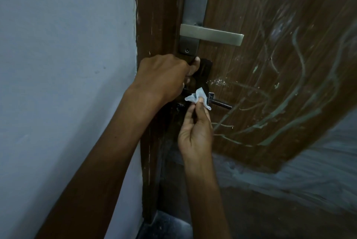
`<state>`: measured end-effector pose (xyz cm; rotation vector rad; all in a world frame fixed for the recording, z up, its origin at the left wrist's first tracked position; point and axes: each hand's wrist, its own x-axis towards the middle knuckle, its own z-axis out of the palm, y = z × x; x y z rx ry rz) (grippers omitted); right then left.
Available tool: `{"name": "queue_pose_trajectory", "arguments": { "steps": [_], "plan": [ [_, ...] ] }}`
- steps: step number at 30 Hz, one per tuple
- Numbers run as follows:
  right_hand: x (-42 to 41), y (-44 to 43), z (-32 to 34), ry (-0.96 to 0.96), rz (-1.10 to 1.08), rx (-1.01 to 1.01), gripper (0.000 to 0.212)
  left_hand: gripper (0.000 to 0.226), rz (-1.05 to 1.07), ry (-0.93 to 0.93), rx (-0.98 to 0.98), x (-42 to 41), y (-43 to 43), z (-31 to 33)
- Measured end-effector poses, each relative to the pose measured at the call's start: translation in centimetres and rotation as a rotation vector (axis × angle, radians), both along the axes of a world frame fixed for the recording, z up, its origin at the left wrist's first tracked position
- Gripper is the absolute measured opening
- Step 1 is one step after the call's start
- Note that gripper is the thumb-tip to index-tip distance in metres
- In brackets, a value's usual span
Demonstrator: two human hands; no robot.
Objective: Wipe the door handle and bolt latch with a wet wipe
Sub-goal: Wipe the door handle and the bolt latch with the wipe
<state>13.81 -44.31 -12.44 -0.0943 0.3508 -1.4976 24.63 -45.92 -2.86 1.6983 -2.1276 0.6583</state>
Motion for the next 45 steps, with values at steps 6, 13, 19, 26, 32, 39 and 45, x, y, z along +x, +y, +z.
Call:
{"name": "queue_pose_trajectory", "arguments": {
  "steps": [6, 13, 19, 26, 32, 39, 45],
  "plan": [
    [0.3, 0.5, 1.0, 0.048, -0.081, 0.106, 0.02, 0.054, 0.002, 0.014, -0.019, 0.0, 0.1, -0.1],
    [0.2, 0.8, 1.5, -0.008, -0.049, 0.122, 0.012, 0.045, -0.002, 0.03, 0.008, 0.0, 0.0, -0.1],
    [0.2, 1.0, 1.7, 0.017, -0.04, 0.124, 0.012, 0.052, -0.004, 0.002, -0.01, 0.0, 0.6, 0.3],
    [-1.0, 2.2, 1.5, 0.224, -0.024, -0.021, 0.018, 0.066, 0.003, -0.035, 0.014, -0.1, 0.4, 0.4],
    [-1.2, 1.5, -0.8, 0.306, -0.028, 0.072, 0.021, 0.063, -0.029, -0.008, 0.063, 0.2, 0.3, 0.7],
    [1.1, -0.2, 0.0, 0.324, -0.067, 0.014, 0.016, 0.061, 0.006, -0.016, 0.109, 0.0, 0.5, 0.8],
    [3.0, -0.6, 0.1, 0.454, -0.083, 0.0, 0.013, 0.043, 0.029, 0.014, 0.143, 0.2, -0.3, 0.7]
  ]
}}
